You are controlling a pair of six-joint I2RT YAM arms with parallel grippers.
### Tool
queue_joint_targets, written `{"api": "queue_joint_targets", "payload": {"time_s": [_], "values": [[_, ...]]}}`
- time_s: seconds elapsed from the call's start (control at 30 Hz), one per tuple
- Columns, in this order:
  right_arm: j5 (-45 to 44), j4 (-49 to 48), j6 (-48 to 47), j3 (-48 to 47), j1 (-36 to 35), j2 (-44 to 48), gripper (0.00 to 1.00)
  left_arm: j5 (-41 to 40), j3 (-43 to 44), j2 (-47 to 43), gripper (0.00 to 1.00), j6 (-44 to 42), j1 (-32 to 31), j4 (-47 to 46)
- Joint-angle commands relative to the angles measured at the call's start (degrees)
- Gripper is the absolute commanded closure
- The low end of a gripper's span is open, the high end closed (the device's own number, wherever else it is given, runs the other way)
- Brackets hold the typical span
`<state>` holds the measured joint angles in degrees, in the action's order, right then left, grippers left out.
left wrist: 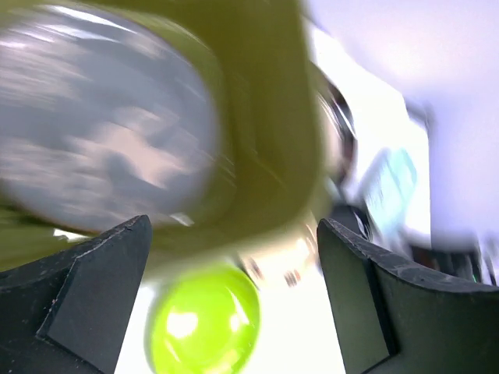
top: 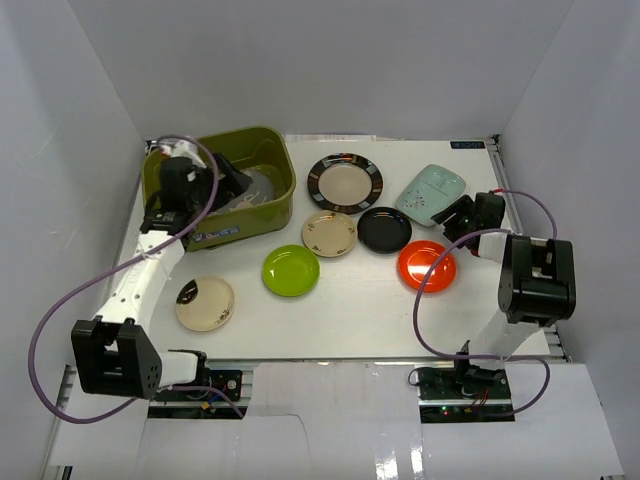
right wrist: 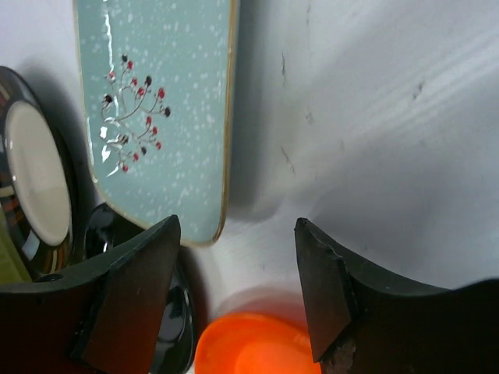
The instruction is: Place the plates into the plastic bin on the countertop
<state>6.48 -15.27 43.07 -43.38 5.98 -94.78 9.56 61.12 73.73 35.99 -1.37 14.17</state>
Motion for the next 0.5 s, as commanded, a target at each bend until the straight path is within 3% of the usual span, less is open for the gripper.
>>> {"api": "queue_joint_targets", "payload": {"time_s": [0.0, 0.1, 0.13, 0.2, 0.23, 0.27, 0.37, 0.47], "values": [[1.8, -7.2, 1.4, -6.2, 0.3, -6.1, 0.35, 3.4, 4.2, -2.5, 0.02, -4.3, -13.1, 1.4], [2.3, -7.1, 1.7, -10.0, 0.5, -11.4, 0.45, 4.0, 6.9, 1.0, 0.03, -6.2, -21.6, 3.8], [2.1, -7.1, 1.8, -10.8, 0.6, -12.3, 0.56, 4.8, 7.1, 1.8, 0.04, -6.0, -23.2, 3.9], [2.0, -7.2, 2.5, -11.9, 1.1, -14.6, 0.66, 6.4, 7.4, 3.2, 0.04, -6.2, -26.6, 4.1], [2.5, -7.3, 3.6, -12.9, 1.6, -15.4, 0.85, 7.2, 8.2, 4.7, 0.04, -6.2, -27.5, 4.1], [3.2, -9.1, 4.1, -13.0, 2.1, -16.0, 0.92, 8.4, 8.5, 5.3, 0.05, -5.9, -28.2, 4.1], [7.2, -17.8, 8.6, -8.2, 6.0, -12.4, 0.92, 9.7, 10.7, 8.6, 0.05, -6.5, -30.5, 4.1], [9.0, -18.8, 8.5, -7.0, 7.0, -5.2, 0.92, 12.7, 13.4, 13.0, 0.06, -5.3, -31.2, 3.2]]}}
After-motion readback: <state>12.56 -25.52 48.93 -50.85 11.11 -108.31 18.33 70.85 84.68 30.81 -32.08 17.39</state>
